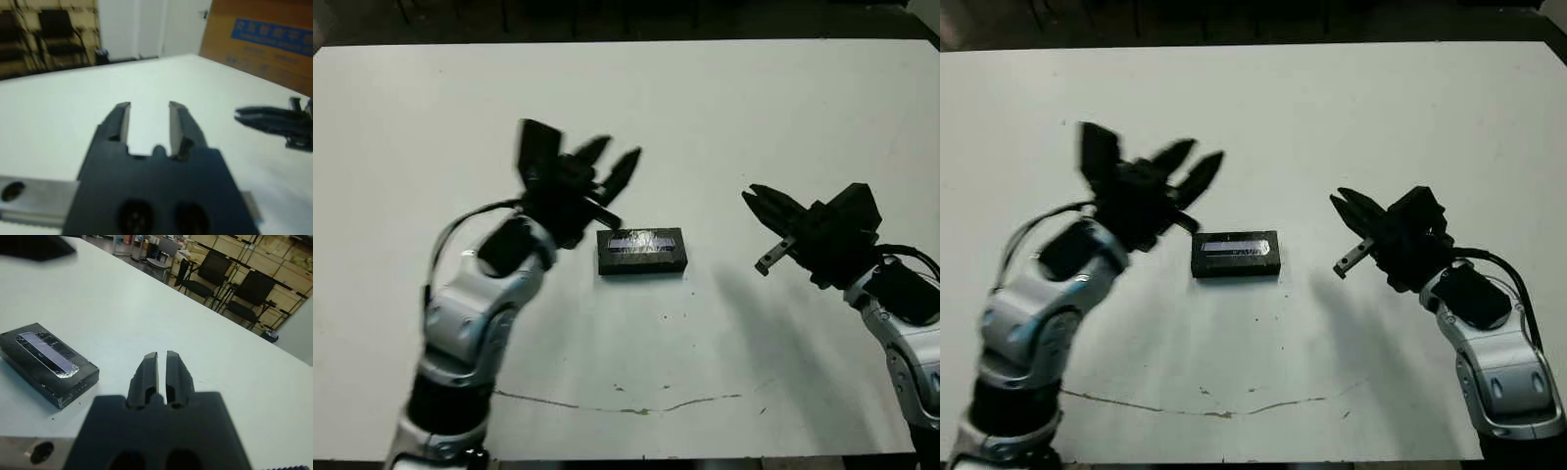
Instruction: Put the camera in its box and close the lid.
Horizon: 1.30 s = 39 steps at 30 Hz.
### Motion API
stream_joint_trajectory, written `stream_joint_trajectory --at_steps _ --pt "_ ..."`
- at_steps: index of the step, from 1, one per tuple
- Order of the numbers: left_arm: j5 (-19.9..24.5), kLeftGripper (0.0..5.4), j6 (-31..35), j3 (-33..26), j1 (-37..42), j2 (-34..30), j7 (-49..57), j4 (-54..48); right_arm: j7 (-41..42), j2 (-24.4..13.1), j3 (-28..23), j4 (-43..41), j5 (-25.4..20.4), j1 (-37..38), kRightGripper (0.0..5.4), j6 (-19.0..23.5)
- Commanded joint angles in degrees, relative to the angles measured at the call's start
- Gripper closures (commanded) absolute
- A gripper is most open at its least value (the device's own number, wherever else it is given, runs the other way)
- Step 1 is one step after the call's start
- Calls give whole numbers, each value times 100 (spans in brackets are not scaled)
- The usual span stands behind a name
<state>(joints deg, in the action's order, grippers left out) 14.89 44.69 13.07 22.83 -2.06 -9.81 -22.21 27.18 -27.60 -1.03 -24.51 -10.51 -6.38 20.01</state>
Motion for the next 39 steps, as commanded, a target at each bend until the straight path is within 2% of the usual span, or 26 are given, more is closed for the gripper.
stream_joint_trajectory --at_steps 1,4,14,21,29,31,34,39 --pt "-287 473 279 449 7 116 139 496 -22 -6 -35 -23 3 135 540 99" --pt "-432 534 478 736 -51 253 208 834 -41 -8 -36 -86 12 151 540 173" --pt "-600 538 1193 1048 -504 69 118 1175 11 47 -50 -70 -51 197 540 62" --pt "-534 538 1078 853 -1365 56 163 1238 -19 10 -56 -285 -68 222 540 386" --pt "-295 538 972 219 -1706 123 195 947 40 36 -52 -235 -97 232 540 309" --pt "-278 538 516 139 -1804 -38 64 513 6 66 -53 -252 -119 231 540 364" --pt "-163 538 -613 -224 -1968 -165 -251 -53 -30 120 -64 -248 -129 239 540 326" --pt "-513 538 -2322 -1182 -1654 -405 -11 -126 -181 316 -60 -224 -120 218 540 230"
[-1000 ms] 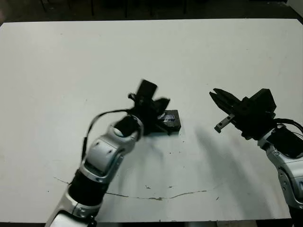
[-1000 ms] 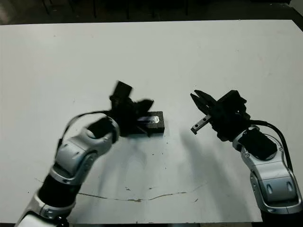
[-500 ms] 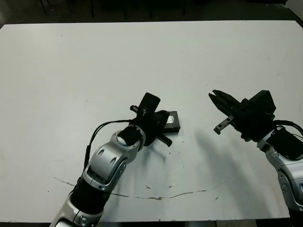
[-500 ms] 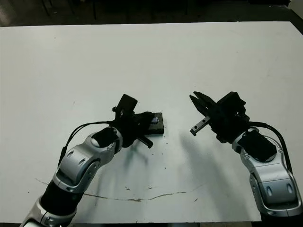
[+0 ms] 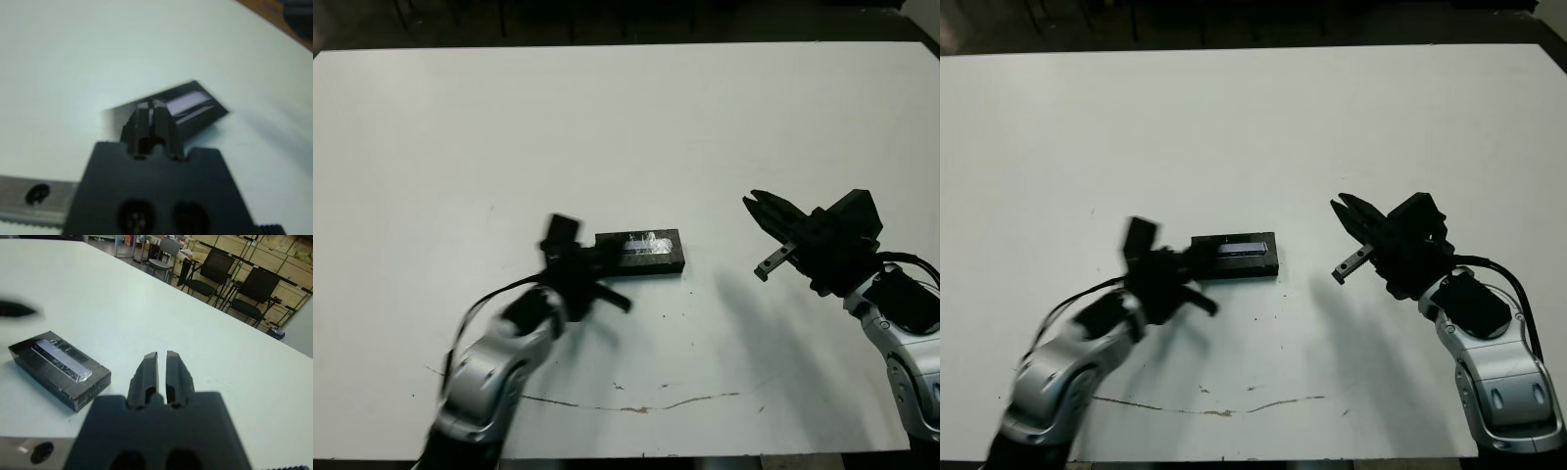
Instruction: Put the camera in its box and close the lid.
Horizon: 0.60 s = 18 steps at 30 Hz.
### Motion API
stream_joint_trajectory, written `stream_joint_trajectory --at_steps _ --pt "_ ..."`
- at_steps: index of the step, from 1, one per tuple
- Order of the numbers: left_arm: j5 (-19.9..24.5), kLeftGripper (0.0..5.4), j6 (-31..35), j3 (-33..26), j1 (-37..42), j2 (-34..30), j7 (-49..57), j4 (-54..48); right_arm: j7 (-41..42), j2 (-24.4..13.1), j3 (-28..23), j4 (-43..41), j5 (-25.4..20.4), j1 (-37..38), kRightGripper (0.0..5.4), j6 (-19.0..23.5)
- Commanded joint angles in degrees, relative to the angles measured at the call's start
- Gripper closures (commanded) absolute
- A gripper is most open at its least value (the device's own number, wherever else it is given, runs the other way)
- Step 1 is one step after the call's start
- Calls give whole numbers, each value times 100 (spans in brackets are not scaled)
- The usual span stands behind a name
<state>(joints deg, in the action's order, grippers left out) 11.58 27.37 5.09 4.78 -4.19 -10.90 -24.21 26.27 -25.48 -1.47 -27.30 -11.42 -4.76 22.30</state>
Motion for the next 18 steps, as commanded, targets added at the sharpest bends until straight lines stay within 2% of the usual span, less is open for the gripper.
stream_joint_trajectory --at_steps 1,6,9,12,18 --pt "-199 538 -842 -557 206 -247 102 176 -122 187 -28 76 -66 57 540 -45" --pt "-419 538 -2612 -868 -82 -594 -316 781 -375 571 30 257 -31 64 540 -309" --pt "-453 538 -3190 -934 -339 -510 -254 1018 -602 789 111 423 139 68 540 -596" --pt "-476 538 -3559 -995 -524 -172 124 1195 -892 1025 219 620 409 72 540 -954" --pt "-521 538 -3750 -884 -627 76 322 1323 -1207 1369 357 762 558 82 540 -1029"
